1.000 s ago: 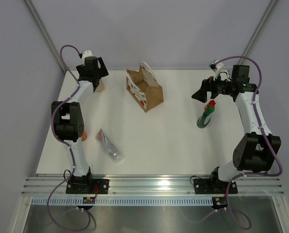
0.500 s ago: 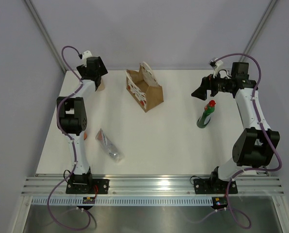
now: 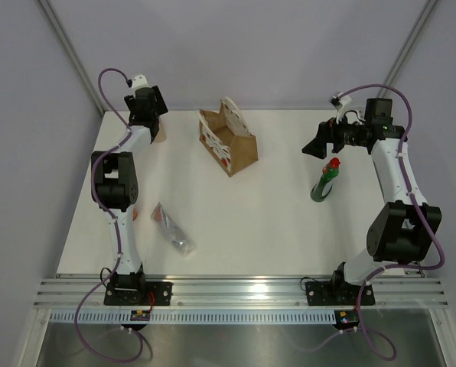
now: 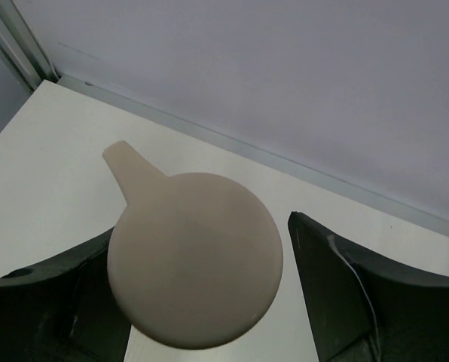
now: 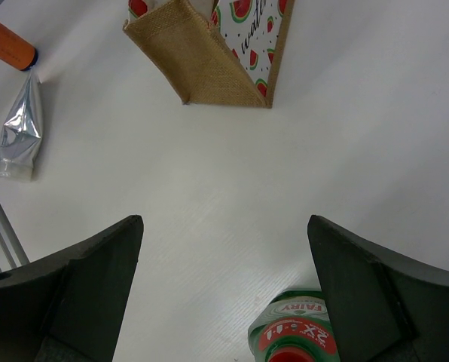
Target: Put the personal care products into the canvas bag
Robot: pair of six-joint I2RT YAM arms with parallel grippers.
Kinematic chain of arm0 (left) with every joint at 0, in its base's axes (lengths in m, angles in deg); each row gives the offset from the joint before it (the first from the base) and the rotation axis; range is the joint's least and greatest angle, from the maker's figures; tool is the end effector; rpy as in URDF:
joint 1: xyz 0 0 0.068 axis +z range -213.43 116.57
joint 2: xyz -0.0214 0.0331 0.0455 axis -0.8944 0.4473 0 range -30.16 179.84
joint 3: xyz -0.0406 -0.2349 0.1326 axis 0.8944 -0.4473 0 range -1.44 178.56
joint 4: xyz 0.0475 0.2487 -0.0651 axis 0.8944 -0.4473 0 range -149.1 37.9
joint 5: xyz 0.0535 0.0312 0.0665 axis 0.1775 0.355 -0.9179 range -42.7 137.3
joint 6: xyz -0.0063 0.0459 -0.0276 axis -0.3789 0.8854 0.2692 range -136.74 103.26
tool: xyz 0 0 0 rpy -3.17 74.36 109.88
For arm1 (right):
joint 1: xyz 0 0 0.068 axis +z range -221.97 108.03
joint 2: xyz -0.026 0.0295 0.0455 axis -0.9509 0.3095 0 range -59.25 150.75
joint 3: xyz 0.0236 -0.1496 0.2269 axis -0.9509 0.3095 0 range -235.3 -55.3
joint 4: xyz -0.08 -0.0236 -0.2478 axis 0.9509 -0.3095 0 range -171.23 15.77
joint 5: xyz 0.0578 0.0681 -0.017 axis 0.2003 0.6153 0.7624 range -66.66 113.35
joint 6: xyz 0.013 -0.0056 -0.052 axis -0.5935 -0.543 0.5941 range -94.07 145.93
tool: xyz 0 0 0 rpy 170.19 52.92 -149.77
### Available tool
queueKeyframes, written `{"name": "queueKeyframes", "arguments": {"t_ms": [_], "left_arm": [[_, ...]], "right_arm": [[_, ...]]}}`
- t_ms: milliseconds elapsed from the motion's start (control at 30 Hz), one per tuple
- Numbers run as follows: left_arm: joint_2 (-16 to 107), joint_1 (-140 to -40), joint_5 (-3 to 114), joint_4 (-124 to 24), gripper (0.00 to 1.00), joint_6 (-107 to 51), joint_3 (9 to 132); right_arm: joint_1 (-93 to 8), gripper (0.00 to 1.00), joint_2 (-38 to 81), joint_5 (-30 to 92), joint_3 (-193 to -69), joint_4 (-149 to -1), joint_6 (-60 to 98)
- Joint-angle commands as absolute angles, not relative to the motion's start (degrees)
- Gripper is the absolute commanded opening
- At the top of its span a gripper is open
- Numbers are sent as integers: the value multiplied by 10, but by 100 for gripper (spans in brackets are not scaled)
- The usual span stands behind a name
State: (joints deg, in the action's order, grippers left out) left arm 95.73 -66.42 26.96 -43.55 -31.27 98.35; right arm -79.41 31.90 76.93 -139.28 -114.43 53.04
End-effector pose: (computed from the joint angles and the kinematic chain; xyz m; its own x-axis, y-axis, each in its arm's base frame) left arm 0.5234 -0.0149 0.2411 -0.2207 -0.2240 -0.9493 -0.3486 0.9271 -0.1377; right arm 0.3412 -0.0157 0.3364 -0.4381 -0.2156 -0.8727 -0.7451 0.6302 0.2184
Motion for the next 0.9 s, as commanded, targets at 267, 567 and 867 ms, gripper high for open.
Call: {"name": "queueKeyframes", "arguments": {"t_ms": [267, 567, 867], "left_arm": [[934, -652, 337, -367, 23, -249, 972], [828, -650, 422, -301, 0, -240, 880], [694, -658, 469, -301, 0, -254, 778]], "right_arm": [[-793, 100, 308, 771, -1420, -1154, 540], [-793, 99, 303, 778, -1415, -1153, 535], [-793, 100, 289, 785, -1397, -1148, 532]]}}
